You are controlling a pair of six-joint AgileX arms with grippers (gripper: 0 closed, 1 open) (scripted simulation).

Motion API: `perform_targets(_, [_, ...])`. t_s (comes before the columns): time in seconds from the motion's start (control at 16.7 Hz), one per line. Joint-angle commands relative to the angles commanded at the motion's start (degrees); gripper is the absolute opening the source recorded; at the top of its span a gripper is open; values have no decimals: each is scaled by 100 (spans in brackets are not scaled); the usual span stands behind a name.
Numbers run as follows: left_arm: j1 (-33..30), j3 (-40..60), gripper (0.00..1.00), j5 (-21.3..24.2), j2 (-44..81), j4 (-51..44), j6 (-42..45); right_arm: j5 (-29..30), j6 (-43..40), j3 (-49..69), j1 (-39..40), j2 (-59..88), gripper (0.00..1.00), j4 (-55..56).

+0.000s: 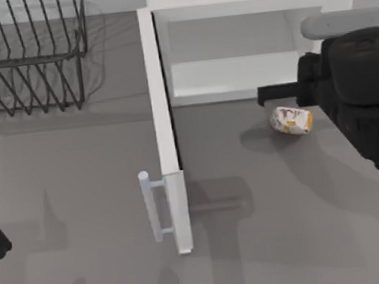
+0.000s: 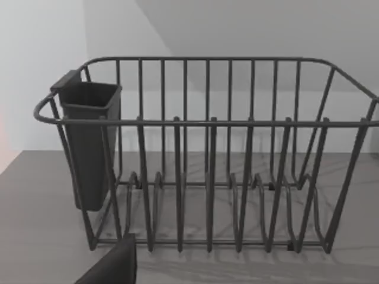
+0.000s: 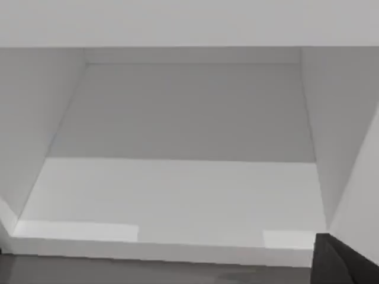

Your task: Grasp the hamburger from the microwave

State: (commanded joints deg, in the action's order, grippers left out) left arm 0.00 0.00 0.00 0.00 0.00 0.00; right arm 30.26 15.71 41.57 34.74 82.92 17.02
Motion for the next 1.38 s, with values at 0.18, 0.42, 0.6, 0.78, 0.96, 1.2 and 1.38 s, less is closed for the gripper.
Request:
perform_targets(0.18, [0, 0, 100, 0, 0, 0, 0, 354, -61, -552, 97, -538, 0, -27])
perform_targets(0.42, [0, 0, 100, 0, 0, 0, 0, 398, -69, -617, 108, -601, 0, -31])
perform_targets(0.6, [0, 0, 100, 0, 0, 0, 0, 341, -65, -618, 80, -453, 0, 86])
perform_targets(0.78, [0, 0, 100, 0, 0, 0, 0, 385, -49, -757, 114, 78, 0, 661])
perform_targets(0.96, [0, 0, 100, 0, 0, 0, 0, 431, -35, -1002, 144, 890, 0, 1750])
perform_targets(1.2, [0, 0, 100, 0, 0, 0, 0, 463, -31, -1413, 148, 2020, 0, 3452])
perform_targets(1.38, [0, 0, 100, 0, 0, 0, 0, 459, -39, -1690, 126, 2653, 0, 4356])
